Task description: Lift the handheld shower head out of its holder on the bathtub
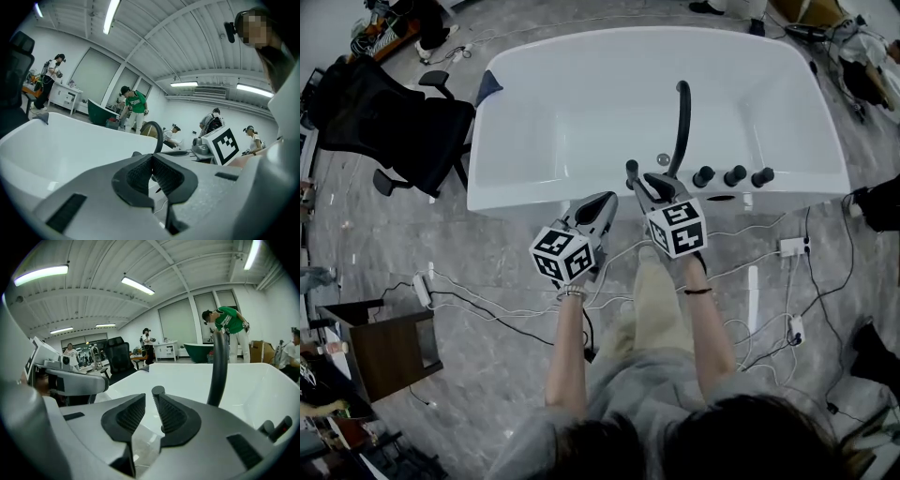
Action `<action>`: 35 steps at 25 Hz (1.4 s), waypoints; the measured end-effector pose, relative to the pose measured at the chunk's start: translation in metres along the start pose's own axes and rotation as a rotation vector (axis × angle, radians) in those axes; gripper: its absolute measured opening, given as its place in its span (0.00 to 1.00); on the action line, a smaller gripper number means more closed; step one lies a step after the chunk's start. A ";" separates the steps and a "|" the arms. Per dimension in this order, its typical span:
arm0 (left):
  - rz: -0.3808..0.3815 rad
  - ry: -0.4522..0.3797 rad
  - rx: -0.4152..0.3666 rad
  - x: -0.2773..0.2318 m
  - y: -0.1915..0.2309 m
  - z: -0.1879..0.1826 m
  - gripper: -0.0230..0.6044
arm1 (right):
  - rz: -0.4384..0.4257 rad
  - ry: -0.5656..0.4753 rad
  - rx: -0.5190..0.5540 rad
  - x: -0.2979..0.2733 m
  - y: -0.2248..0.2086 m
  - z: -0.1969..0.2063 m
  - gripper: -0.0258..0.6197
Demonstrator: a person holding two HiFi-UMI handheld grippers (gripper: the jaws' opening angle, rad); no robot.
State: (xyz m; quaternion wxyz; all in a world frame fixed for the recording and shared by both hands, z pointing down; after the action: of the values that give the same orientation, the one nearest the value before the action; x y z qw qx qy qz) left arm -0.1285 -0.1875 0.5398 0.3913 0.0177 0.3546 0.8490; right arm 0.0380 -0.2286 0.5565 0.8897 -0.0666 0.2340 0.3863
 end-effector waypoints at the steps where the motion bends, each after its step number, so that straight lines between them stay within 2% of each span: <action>1: -0.005 0.002 0.010 -0.003 0.004 0.002 0.04 | -0.009 0.005 0.000 -0.006 -0.002 0.003 0.15; 17: -0.078 0.064 0.119 -0.038 0.055 0.032 0.04 | -0.097 0.102 -0.033 -0.078 -0.018 0.050 0.29; 28: -0.106 0.084 0.168 -0.050 0.078 0.044 0.04 | -0.107 0.153 -0.031 -0.108 -0.019 0.067 0.29; 35: -0.115 0.089 0.193 -0.053 0.085 0.051 0.04 | -0.079 0.183 -0.021 -0.119 -0.021 0.071 0.29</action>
State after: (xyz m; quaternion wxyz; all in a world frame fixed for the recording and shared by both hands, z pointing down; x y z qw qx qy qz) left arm -0.1316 -0.2308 0.6435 0.4199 -0.0030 0.4521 0.7869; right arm 0.0082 -0.3004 0.6734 0.8784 -0.1202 0.3074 0.3457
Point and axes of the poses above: the fingertips, and each gripper's own axes: x backward along the fingers, y to its left, z out of its underside, the point moved 9 cm from there along x, backward along the fingers, and after that the axes turned 15 degrees about x, right-handed, at the moved point
